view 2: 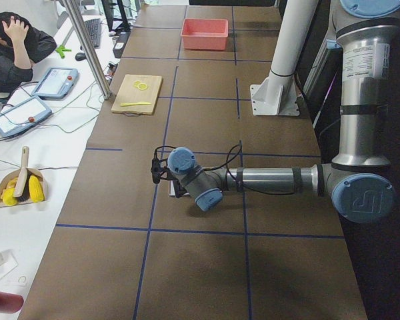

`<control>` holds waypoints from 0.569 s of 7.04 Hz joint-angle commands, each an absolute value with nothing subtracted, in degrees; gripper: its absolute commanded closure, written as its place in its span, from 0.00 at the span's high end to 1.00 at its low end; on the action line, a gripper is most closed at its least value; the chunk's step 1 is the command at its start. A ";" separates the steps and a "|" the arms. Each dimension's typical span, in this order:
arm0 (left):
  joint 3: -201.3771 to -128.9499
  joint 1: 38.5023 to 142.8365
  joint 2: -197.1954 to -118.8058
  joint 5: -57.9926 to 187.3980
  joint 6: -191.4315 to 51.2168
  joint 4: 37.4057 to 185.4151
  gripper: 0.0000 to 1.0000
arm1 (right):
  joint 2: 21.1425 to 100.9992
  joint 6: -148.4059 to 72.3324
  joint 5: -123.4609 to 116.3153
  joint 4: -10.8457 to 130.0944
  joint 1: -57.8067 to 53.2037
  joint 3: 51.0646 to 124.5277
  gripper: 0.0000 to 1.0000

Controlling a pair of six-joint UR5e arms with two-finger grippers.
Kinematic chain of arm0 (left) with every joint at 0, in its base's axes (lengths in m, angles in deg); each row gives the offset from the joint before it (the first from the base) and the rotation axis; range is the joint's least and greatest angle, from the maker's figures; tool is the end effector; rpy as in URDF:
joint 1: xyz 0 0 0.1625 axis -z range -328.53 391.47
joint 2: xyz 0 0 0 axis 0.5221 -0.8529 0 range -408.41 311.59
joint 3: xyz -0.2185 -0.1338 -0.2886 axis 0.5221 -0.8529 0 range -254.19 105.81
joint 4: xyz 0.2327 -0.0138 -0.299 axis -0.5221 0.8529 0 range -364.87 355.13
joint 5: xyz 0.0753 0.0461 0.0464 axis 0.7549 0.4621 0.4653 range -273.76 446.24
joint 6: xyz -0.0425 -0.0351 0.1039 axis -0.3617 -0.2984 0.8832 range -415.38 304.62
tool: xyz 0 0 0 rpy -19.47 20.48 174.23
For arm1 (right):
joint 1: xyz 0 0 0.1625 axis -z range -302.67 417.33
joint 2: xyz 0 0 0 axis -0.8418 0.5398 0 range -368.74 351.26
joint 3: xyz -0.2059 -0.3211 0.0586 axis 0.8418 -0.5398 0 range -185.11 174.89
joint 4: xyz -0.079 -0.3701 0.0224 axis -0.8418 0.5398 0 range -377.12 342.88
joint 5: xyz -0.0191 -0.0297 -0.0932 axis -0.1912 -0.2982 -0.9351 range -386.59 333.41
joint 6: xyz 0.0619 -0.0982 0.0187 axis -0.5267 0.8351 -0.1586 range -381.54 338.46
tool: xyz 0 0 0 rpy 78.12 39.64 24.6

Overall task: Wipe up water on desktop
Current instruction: 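Grasp the grey towel on the white tray with the left gripper and lift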

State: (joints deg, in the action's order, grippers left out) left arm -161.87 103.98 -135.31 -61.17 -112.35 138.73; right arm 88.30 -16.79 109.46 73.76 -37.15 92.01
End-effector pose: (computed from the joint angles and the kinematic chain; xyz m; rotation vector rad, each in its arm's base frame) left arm 0.1015 -0.4359 0.5493 0.0421 1.2046 -0.1830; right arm 0.0801 -0.4011 0.6279 0.0516 -0.8022 0.0012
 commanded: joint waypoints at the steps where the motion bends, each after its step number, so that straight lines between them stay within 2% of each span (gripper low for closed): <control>1: -161.82 103.20 -135.77 -61.16 -113.12 138.75 0.93 | 88.29 -16.79 109.46 73.76 -37.07 91.92 1.00; 4: -161.73 102.84 -135.86 -61.16 -113.30 138.66 0.66 | 88.29 -16.79 109.46 73.76 -37.06 91.92 1.00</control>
State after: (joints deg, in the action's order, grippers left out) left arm -161.75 102.91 -135.81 -61.16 -113.30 138.67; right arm 88.29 -16.79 109.46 73.76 -37.09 91.94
